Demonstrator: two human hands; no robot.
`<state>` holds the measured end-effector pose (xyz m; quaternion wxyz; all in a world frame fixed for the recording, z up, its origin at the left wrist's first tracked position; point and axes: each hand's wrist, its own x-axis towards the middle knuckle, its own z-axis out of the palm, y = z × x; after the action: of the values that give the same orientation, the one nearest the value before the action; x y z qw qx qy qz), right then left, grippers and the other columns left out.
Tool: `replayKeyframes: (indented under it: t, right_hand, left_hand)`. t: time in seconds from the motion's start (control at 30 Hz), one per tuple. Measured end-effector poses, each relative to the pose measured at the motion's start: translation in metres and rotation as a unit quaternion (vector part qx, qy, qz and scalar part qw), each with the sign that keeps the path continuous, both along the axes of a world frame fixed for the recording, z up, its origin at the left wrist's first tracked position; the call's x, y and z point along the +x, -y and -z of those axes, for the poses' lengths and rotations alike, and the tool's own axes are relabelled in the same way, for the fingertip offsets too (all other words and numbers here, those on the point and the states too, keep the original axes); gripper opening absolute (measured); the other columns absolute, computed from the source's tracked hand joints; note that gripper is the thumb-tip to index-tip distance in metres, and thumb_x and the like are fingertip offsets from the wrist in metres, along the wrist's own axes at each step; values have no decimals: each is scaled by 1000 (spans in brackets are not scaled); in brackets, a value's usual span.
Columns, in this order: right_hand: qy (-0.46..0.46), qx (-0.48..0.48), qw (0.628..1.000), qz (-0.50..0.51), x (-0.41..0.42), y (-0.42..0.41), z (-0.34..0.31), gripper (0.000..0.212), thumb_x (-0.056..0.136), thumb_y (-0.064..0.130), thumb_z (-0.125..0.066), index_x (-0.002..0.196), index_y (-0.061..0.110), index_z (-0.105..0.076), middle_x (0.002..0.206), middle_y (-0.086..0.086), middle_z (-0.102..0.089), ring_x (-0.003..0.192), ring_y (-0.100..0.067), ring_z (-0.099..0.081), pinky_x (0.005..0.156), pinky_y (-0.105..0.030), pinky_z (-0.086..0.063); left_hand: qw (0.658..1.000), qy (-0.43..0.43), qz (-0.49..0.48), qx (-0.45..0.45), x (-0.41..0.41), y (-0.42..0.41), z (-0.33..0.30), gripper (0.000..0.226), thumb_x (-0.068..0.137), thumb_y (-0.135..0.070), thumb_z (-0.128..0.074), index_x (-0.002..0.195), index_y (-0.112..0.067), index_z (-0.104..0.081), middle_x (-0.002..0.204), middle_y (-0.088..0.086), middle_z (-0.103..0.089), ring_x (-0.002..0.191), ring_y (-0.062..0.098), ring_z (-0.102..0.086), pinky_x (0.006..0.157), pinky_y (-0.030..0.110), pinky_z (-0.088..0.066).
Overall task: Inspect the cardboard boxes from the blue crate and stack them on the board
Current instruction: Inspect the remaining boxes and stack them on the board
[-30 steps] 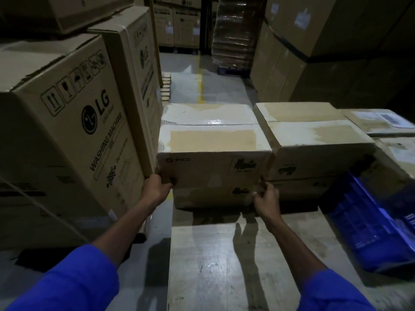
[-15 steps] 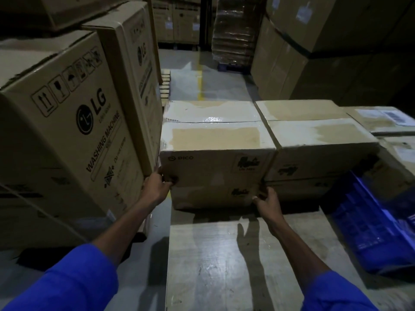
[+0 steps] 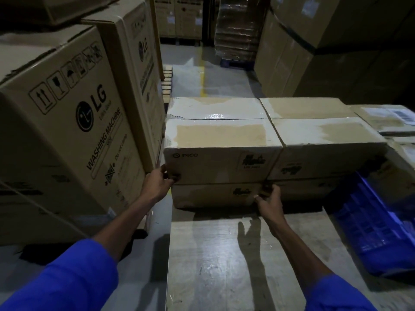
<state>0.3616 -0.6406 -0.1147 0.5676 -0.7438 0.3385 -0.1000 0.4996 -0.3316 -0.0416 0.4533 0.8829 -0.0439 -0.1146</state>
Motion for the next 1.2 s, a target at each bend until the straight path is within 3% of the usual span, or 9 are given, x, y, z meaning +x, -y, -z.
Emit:
replayKeyframes:
  t: [0.27,0.33,0.47,0.57,0.67,0.8,0.9,1.03,1.2]
  right_hand:
    - [33,-52,998,-19,-5,-9,-5,73,96,9,-67,153,28,-27,153,-9,-44,133,-27,-52,109,-56,-48]
    - [28,-81,996,-20,-5,-13,-7,69,96,9,-67,153,19,-30,153,-11,-41,133,-28,-50,110,-50,-47]
    - [27,-150,988,29,-7,-12,-19,50,98,3,-62,144,5,-42,146,-16,-41,118,-20,-48,92,-32,-41]
    - [41,-168,984,30,-5,-4,-24,47,97,0,-61,142,4,-45,143,-16,-44,122,-25,-51,98,-33,-40]
    - [46,-152,987,5,-2,-2,-22,54,96,2,-62,146,7,-41,148,-14,-43,133,-27,-48,111,-44,-43]
    - [57,-127,990,-2,0,-8,-19,61,95,3,-65,149,7,-37,151,-14,-44,136,-28,-48,112,-43,-44]
    - [55,-111,992,0,1,-7,-17,62,95,3,-67,150,7,-37,151,-14,-43,135,-27,-48,111,-40,-43]
    - [54,-111,992,8,3,-3,-15,60,95,3,-67,148,8,-40,150,-14,-45,136,-30,-49,115,-48,-43]
    - [53,-129,990,8,0,1,-17,52,96,1,-62,144,6,-45,146,-15,-46,133,-29,-50,114,-49,-44]
  left_hand:
    - [1000,1,10,-24,6,-5,3,32,88,-5,-75,118,-14,-68,106,9,-76,98,25,-72,87,41,-58]
    - [999,-7,12,-31,7,-6,3,34,89,-6,-75,120,-15,-67,107,7,-75,98,23,-71,90,45,-59]
    - [999,-11,21,-41,7,-7,2,40,91,-7,-74,129,-15,-64,112,5,-73,104,22,-69,91,45,-59]
    - [999,-5,25,-39,5,-5,2,39,92,-5,-71,129,-14,-63,113,2,-68,103,20,-64,89,40,-56]
    - [999,2,21,-28,2,-2,3,40,92,-1,-70,130,-11,-62,113,2,-67,102,17,-62,82,29,-52]
    - [999,5,20,-25,0,-1,4,45,92,4,-68,134,-9,-61,114,-1,-66,104,14,-62,73,17,-52]
    - [1000,4,13,-24,0,0,6,45,91,4,-70,133,-9,-62,112,1,-68,103,18,-64,84,32,-56]
    - [1000,7,4,-29,4,0,12,41,89,5,-71,127,-7,-65,108,4,-69,103,21,-66,83,33,-54]
    - [1000,7,11,-28,8,-3,18,38,88,5,-72,120,-13,-65,117,8,-71,112,25,-66,97,47,-56]
